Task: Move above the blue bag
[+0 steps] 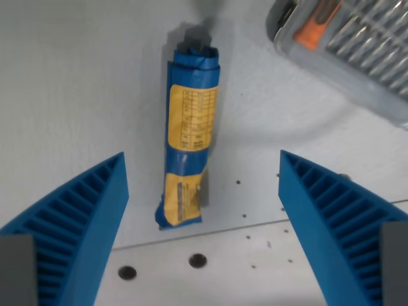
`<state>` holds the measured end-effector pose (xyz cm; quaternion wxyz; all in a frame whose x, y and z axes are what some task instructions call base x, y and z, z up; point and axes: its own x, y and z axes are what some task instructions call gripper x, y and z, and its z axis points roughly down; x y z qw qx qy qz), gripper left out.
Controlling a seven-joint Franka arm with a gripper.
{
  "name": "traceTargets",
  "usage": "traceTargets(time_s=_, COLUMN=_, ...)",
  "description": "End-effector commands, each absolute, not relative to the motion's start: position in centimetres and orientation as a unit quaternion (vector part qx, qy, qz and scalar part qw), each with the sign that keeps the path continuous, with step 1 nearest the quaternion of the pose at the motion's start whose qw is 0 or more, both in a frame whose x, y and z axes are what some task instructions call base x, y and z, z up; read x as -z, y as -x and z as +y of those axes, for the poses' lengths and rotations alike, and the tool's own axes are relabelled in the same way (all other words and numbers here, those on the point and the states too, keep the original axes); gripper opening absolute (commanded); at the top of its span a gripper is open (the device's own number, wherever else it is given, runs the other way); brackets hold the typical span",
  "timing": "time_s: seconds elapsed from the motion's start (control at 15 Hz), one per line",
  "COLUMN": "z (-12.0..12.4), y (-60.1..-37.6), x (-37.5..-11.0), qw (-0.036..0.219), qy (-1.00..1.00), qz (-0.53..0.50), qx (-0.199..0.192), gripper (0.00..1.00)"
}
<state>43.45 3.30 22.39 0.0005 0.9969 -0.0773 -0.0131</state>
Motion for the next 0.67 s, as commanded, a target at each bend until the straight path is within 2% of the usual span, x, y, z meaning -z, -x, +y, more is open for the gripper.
traceTargets(time_s=0.07, z=4.1, y=-42.8, x=-20.7, qw=-0.003, qy=-0.988, qz=-0.151, qx=-0.03, gripper=1.0)
traceTargets(time_s=0.67, z=5.2, y=-41.4, x=-16.3, qw=-0.006, qy=-0.984, qz=-0.176, qx=-0.035, gripper=1.0)
